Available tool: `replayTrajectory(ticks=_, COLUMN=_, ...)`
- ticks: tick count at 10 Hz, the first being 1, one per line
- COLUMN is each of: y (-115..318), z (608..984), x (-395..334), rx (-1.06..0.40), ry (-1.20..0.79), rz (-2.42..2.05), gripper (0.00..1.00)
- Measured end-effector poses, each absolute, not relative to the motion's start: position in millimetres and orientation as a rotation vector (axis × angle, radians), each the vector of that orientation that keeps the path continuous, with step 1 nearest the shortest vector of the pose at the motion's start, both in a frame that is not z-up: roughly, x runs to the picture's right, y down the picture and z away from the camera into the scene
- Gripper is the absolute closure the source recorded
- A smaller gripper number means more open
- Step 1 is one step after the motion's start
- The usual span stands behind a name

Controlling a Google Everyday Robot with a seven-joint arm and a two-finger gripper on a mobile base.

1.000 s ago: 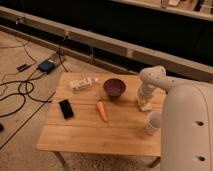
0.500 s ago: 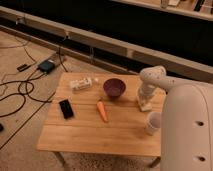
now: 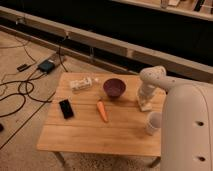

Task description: Wipe the white sponge on the table

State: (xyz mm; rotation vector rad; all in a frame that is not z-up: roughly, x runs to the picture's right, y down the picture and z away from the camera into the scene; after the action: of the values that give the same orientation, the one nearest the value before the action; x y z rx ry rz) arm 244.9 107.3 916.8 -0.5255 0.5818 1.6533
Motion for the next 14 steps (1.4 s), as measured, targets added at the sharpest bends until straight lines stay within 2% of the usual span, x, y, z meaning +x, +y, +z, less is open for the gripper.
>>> replayTrajectory(ticks=6, y=107.3, z=916.8, x=244.9, rx=-0.525, ry=0.582, rz=1.653, gripper=0.79)
replayTrajectory(ticks=9, y=107.3, z=916.7, x=244.9, rx=-0.525, ry=0.582, rz=1.653, gripper=0.84)
replayTrajectory(ticks=11, y=107.3, z=916.8, x=245.0, rx=-0.525, ry=0.582, rz=1.653, gripper=0.68)
replayTrajectory(ticks=14, y=107.3, z=916.8, x=244.9, rx=-0.525, ry=0.582, rz=1.653, gripper=0.36)
